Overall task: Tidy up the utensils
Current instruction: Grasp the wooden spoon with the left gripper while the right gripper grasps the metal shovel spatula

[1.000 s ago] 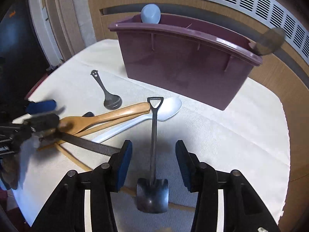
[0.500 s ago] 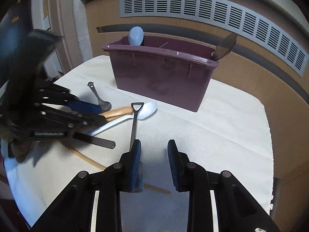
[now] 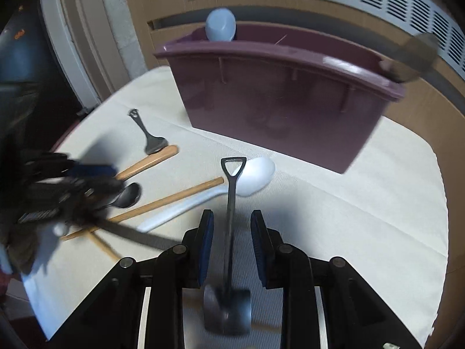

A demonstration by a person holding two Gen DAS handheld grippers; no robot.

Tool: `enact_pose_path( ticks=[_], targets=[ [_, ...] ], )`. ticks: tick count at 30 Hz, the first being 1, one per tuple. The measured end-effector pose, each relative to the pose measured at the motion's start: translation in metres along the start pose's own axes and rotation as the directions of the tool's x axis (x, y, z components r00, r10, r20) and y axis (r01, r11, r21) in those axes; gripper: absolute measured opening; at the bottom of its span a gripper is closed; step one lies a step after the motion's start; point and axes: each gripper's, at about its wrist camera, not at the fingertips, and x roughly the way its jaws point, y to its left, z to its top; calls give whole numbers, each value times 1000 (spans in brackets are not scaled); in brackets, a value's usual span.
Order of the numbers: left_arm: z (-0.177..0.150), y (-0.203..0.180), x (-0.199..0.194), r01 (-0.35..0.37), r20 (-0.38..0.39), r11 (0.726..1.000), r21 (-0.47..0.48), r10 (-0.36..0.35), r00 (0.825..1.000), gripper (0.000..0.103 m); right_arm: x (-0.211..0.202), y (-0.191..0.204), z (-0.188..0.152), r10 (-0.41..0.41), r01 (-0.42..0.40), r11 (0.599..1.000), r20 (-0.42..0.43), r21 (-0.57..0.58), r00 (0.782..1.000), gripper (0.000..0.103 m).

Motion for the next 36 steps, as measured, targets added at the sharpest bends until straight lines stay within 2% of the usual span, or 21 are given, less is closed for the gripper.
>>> enact_pose_path(
  ticks=[1, 3, 4, 6, 11, 15, 18, 22, 25, 27, 28, 30, 32, 35, 36],
  targets=[
    [-1, -3, -2, 1, 0, 1000, 16, -1, 1000, 22, 6, 3, 2, -20, 20, 1000, -14, -8, 1000, 21],
    [0, -9, -3, 0, 5, 999, 46, 0, 1000, 22, 8, 7, 1, -55, 55, 998, -9, -32, 998, 9],
    [2, -11, -4, 4, 10, 998, 59, -5, 1000, 22, 6, 9, -1, -53, 53, 997, -9, -47, 999, 7],
    [4, -18, -5, 5, 15, 997, 78, -7, 1000, 22, -3, 7, -7, -14, 13, 999, -3, -32, 1000, 6],
    [24, -35, 4, -70, -15, 978, 199, 74, 997, 22, -26, -13, -25, -26, 25, 1000, 26, 14, 999, 6],
    [38, -49, 17, -91, -66, 958, 271, 112, 991, 22, -40, -30, -37, -37, 34, 997, 41, 63, 998, 6],
    [47, -53, 31, -76, -139, 961, 265, 116, 983, 21, -50, -35, -41, -30, 23, 996, 83, 85, 996, 6],
    [48, -45, 37, -57, -146, 981, 188, 85, 986, 20, -63, -39, -42, -2, -14, 994, 149, 108, 989, 6],
    [38, -39, 30, -66, -87, 990, 121, 77, 993, 15, -71, -39, -42, 5, -28, 993, 188, 118, 982, 6],
    [29, -34, 12, -49, 0, 998, 37, 49, 999, 13, -80, -40, -43, 12, -40, 991, 213, 126, 977, 6],
    [23, -33, -1, -32, 68, 999, -3, 32, 997, 12, -83, -40, -45, 15, -45, 991, 223, 128, 975, 6],
    [15, -34, -23, 6, 170, 998, -65, 5, 985, 11, -91, -39, -46, 23, -55, 990, 244, 128, 970, 6],
    [6, -36, -46, 62, 261, 992, -112, -31, 965, 11, -95, -36, -45, 25, -59, 990, 252, 126, 967, 5],
    [4, -41, -67, 83, 332, 990, -114, -41, 942, 11, -104, -32, -41, 27, -60, 992, 276, 114, 961, 4],
    [5, -39, -73, 83, 339, 991, -107, -42, 940, 11, -106, -30, -40, 27, -61, 992, 284, 111, 959, 4]
  ],
)
